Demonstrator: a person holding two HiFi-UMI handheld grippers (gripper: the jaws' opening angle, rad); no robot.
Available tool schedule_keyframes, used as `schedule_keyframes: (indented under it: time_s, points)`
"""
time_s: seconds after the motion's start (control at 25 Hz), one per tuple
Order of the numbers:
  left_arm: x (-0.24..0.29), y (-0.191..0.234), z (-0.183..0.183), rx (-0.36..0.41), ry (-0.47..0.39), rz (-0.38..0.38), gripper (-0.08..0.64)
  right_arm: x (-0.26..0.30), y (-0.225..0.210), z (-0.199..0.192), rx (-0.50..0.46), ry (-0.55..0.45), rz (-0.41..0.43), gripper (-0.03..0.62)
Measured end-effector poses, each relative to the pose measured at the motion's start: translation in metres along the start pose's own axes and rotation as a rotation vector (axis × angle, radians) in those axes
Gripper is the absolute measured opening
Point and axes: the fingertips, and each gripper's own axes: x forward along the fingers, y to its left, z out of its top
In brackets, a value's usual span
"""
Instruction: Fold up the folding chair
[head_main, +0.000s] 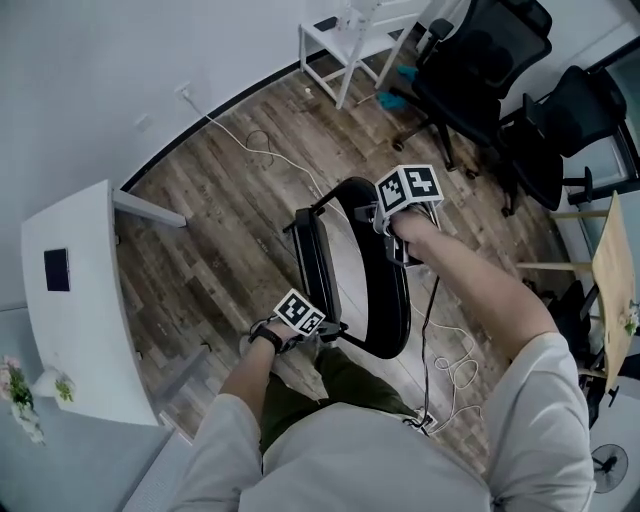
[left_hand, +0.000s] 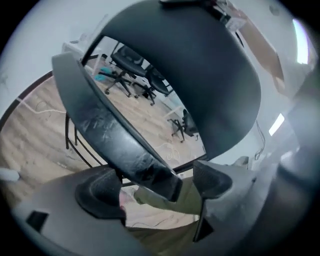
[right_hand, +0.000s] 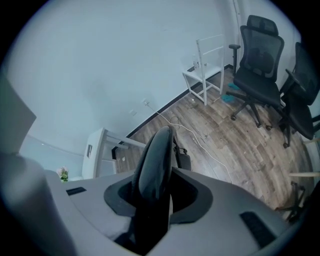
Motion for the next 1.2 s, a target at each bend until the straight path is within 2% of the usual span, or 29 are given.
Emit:
schedule_keyframes:
  time_s: [0.16, 0.28, 0.44, 0.64, 0.72, 0.84, 0.88, 0.96, 1.04, 1.16, 1.2]
  points:
    - [0.015, -0.01, 0.004, 0.194, 0.169, 0.048, 0.431, -0.004, 0.002, 0.0, 0.017, -0.004, 0.006, 0.135]
    - [0.023, -0.014, 0.01, 0.274, 0.218, 0.07, 0.431, -0.006, 0.002, -0.001, 0.025, -0.008, 0.008, 0.141]
    - [0.035, -0.033, 0.012, 0.291, 0.286, 0.027, 0.431, -0.009, 0.001, 0.0, 0.039, -0.012, 0.011, 0.149]
    - [0.049, -0.026, 0.047, 0.43, 0.222, 0.137, 0.437, -0.011, -0.001, 0.002, 0.04, -0.02, 0.007, 0.155]
    - [0.05, -0.028, 0.044, 0.463, 0.259, 0.157, 0.44, -0.014, -0.006, 0.001, 0.041, -0.02, 0.006, 0.155]
    - [0.045, -0.03, 0.024, 0.439, 0.333, 0.16, 0.442, -0.013, -0.007, -0.002, 0.044, -0.016, 0.011, 0.155]
    - [0.043, -0.03, 0.023, 0.41, 0.318, 0.155, 0.442, -0.013, -0.006, -0.002, 0.039, -0.011, 0.011, 0.155]
    - [0.032, -0.035, 0.035, 0.328, 0.208, 0.15, 0.442, -0.013, -0.005, -0.002, 0.019, 0.006, 0.01, 0.155]
    - [0.003, -0.048, 0.057, 0.228, 0.043, 0.175, 0.44, -0.014, -0.006, -0.003, -0.009, 0.029, 0.004, 0.155]
    - [-0.044, -0.096, 0.089, 0.014, -0.222, 0.136, 0.442, -0.014, -0.008, -0.004, -0.069, 0.067, -0.02, 0.149]
    - [-0.058, -0.115, 0.101, -0.036, -0.294, 0.127, 0.442, -0.014, -0.009, -0.004, -0.09, 0.081, -0.031, 0.149]
